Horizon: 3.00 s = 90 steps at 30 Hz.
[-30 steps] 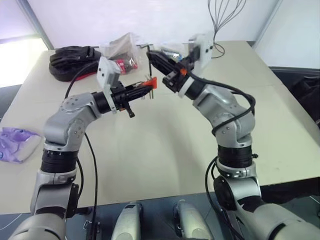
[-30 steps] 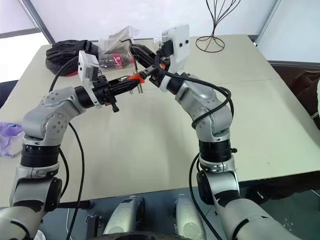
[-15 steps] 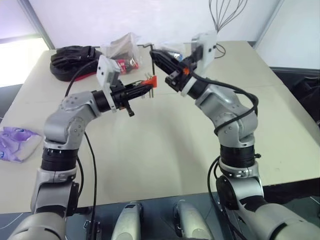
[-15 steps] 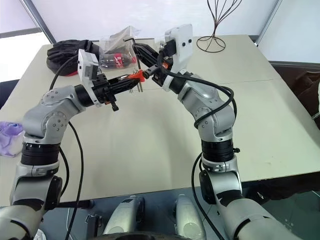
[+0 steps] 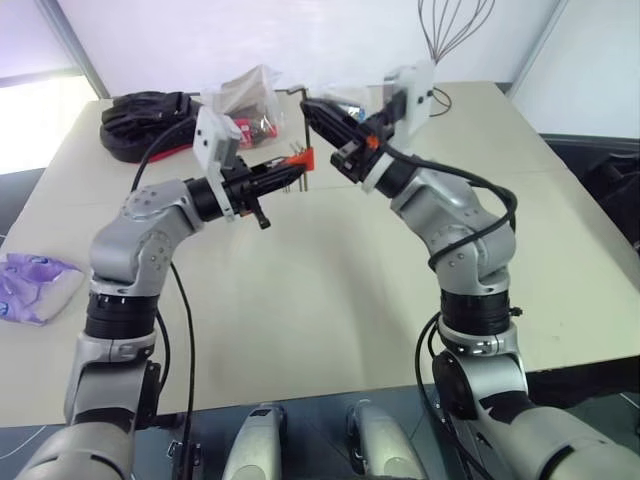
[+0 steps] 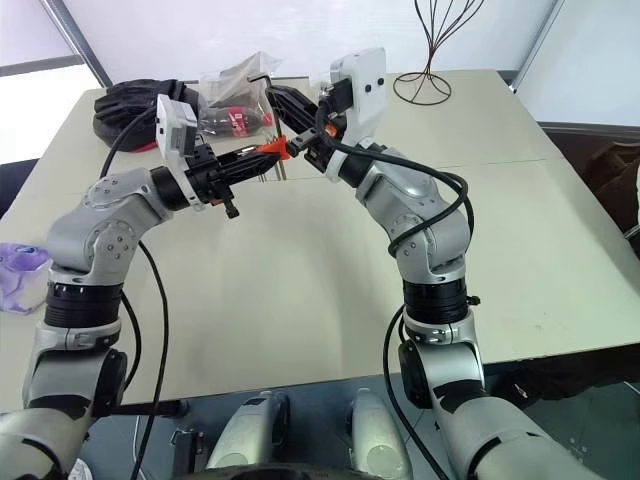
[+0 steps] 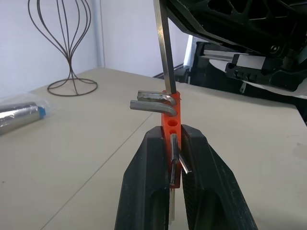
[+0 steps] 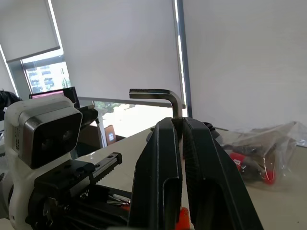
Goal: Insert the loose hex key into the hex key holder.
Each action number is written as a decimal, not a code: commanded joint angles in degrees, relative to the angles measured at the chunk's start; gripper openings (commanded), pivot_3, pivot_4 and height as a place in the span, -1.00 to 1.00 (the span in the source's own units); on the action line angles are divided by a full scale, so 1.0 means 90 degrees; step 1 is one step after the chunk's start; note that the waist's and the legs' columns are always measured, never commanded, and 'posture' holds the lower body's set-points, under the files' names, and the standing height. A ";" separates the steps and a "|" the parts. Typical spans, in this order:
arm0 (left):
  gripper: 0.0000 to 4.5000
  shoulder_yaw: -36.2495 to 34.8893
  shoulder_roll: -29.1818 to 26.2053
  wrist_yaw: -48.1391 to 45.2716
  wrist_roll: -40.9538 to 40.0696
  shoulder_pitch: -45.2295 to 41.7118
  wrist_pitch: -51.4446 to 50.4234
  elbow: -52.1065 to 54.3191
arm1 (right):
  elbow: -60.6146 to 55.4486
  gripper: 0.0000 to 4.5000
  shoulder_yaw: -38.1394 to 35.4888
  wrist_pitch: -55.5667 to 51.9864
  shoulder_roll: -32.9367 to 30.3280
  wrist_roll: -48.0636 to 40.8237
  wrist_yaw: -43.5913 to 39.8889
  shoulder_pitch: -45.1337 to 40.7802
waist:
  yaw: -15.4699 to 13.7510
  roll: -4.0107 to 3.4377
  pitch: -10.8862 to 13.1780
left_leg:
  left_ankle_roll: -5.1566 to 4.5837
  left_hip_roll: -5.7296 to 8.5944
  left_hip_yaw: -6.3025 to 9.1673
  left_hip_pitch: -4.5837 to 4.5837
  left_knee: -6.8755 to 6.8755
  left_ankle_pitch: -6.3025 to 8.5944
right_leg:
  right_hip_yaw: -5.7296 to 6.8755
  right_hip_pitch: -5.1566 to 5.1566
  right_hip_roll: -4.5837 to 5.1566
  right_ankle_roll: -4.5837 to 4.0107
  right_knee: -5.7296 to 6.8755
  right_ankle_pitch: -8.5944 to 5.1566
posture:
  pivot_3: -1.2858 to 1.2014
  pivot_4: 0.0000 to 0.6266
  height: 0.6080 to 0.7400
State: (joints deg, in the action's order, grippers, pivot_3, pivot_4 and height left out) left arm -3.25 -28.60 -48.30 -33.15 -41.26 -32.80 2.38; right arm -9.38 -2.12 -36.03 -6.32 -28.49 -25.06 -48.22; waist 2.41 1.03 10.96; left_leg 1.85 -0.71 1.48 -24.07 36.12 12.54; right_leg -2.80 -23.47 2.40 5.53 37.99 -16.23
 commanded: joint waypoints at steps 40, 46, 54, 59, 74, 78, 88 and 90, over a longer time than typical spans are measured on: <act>-1.00 -0.0176 0.0082 0.0145 -0.0210 -0.0190 0.0053 0.0354 | 0.0078 -0.98 0.0020 0.0765 -0.0078 0.0103 0.0232 -0.0357 | -0.0001 0.0000 0.0000 | 0.0000 0.0000 0.0000 -0.0001 -0.0001 0.0000 | 0.0000 -0.0002 0.0000 0.0000 -0.0001 0.0000 | 0.03 -0.52 1.00; -1.00 -0.0186 0.0093 0.0167 -0.0211 -0.0205 0.0062 0.0348 | 0.0134 -0.98 0.0052 0.0853 0.0046 0.0085 0.0283 -0.0384 | 0.0000 0.0000 0.0000 | 0.0000 0.0000 0.0000 -0.0002 -0.0002 0.0000 | 0.0000 -0.0003 0.0000 0.0000 -0.0001 0.0000 | 0.03 -0.52 1.00; -1.00 -0.0274 0.0128 0.0278 -0.0274 -0.0275 0.0048 0.0306 | 0.0065 -0.98 0.0113 0.0862 0.0228 0.0058 0.0312 -0.0294 | -0.0002 0.0000 0.0000 | 0.0000 0.0000 0.0000 -0.0002 -0.0001 0.0000 | 0.0000 -0.0002 0.0001 0.0000 -0.0001 0.0000 | 0.03 -0.52 1.00; -1.00 -0.0281 0.0148 0.0293 -0.0276 -0.0296 0.0041 0.0302 | 0.0068 -0.98 0.0124 0.0878 0.0246 0.0090 0.0302 -0.0247 | -0.0001 0.0000 0.0000 | 0.0000 0.0000 0.0001 -0.0002 -0.0001 0.0000 | 0.0000 -0.0003 0.0001 0.0000 -0.0001 0.0000 | 0.03 -0.52 1.00; -1.00 -0.0329 0.0152 0.0355 -0.0373 -0.0309 0.0015 0.0344 | 0.0274 -0.98 0.0133 0.1082 0.0196 0.0192 0.0268 -0.0142 | 0.0000 0.0000 0.0000 | 0.0000 0.0000 0.0000 -0.0003 -0.0001 0.0000 | 0.0000 -0.0003 0.0000 0.0000 -0.0001 0.0000 | 0.03 -0.52 1.00; -1.00 -0.0342 0.0166 0.0385 -0.0403 -0.0307 0.0012 0.0349 | 0.0300 -0.98 0.0144 0.1130 0.0188 0.0198 0.0263 -0.0133 | 0.0000 0.0000 0.0000 | 0.0000 0.0000 0.0000 -0.0003 -0.0002 0.0000 | 0.0000 -0.0003 0.0000 0.0000 -0.0001 0.0000 | 0.03 -0.52 1.00; -1.00 -0.0423 0.0224 0.0490 -0.0478 -0.0377 0.0006 0.0273 | 0.0218 -0.98 0.0197 0.1195 0.0101 0.0213 0.0112 -0.0020 | -0.0001 0.0000 0.0000 | 0.0000 0.0000 0.0001 -0.0003 -0.0002 0.0000 | 0.0000 -0.0003 0.0000 0.0000 -0.0001 0.0000 | 0.03 -0.52 1.00; -1.00 -0.0436 0.0233 0.0510 -0.0491 -0.0397 0.0008 0.0254 | 0.0195 -0.98 0.0209 0.1199 0.0084 0.0196 0.0072 0.0016 | -0.0001 0.0000 0.0000 | 0.0000 0.0000 0.0001 -0.0003 -0.0002 0.0000 | 0.0000 -0.0003 0.0000 0.0000 -0.0001 0.0000 | 0.03 -0.52 1.00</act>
State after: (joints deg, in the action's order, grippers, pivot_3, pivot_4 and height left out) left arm -4.33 -26.61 -43.74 -35.78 -42.46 -33.41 3.30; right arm -5.78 -0.28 -25.88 -5.41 -26.57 -24.07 -48.11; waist 2.41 1.03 10.96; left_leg 1.85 -0.71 1.49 -24.09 36.10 12.54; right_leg -2.80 -23.50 2.40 5.53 37.98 -16.24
